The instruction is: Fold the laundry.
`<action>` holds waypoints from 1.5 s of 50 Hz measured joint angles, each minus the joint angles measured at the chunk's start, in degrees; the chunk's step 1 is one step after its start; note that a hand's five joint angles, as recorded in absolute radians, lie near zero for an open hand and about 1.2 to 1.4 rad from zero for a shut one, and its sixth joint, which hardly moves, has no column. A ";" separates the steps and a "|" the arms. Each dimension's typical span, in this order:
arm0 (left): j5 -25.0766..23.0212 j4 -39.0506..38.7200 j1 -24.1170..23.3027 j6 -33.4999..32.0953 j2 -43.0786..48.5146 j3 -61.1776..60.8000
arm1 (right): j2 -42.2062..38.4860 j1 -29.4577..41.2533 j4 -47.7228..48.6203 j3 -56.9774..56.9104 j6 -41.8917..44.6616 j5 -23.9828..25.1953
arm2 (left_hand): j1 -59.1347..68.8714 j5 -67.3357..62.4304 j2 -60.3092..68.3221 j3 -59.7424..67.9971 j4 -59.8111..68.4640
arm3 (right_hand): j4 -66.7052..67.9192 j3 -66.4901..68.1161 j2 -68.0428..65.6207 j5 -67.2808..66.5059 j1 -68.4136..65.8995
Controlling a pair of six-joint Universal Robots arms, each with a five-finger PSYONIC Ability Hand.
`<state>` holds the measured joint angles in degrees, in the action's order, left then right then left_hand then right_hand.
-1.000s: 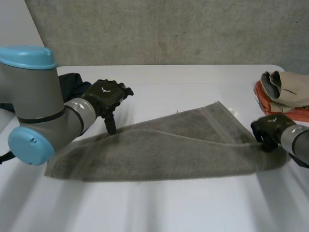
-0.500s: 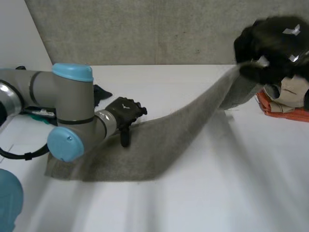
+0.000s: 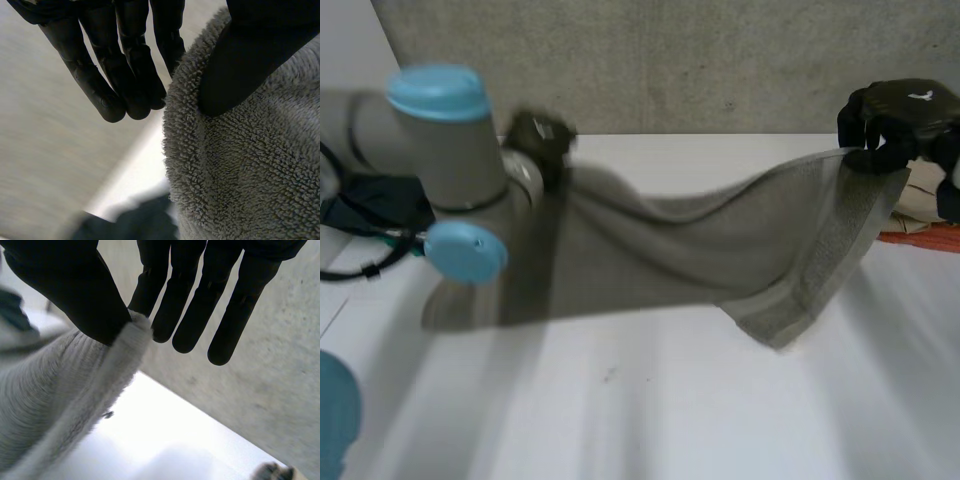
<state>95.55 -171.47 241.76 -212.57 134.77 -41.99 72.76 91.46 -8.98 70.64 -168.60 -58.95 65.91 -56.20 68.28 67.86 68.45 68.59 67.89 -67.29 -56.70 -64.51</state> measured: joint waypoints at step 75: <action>-15.85 7.24 12.62 -6.60 -8.43 -19.88 | -9.54 9.57 3.56 20.30 24.53 -15.51 | -43.32 43.54 -45.96 -45.47 -45.86 | 0.04 0.22 0.00 -0.60 0.00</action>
<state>79.70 -164.23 254.38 -219.17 126.34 -61.87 63.22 101.03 -5.42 90.94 -144.08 -74.46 22.58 -12.65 22.33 22.39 22.59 68.63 68.11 -67.29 -57.30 -64.51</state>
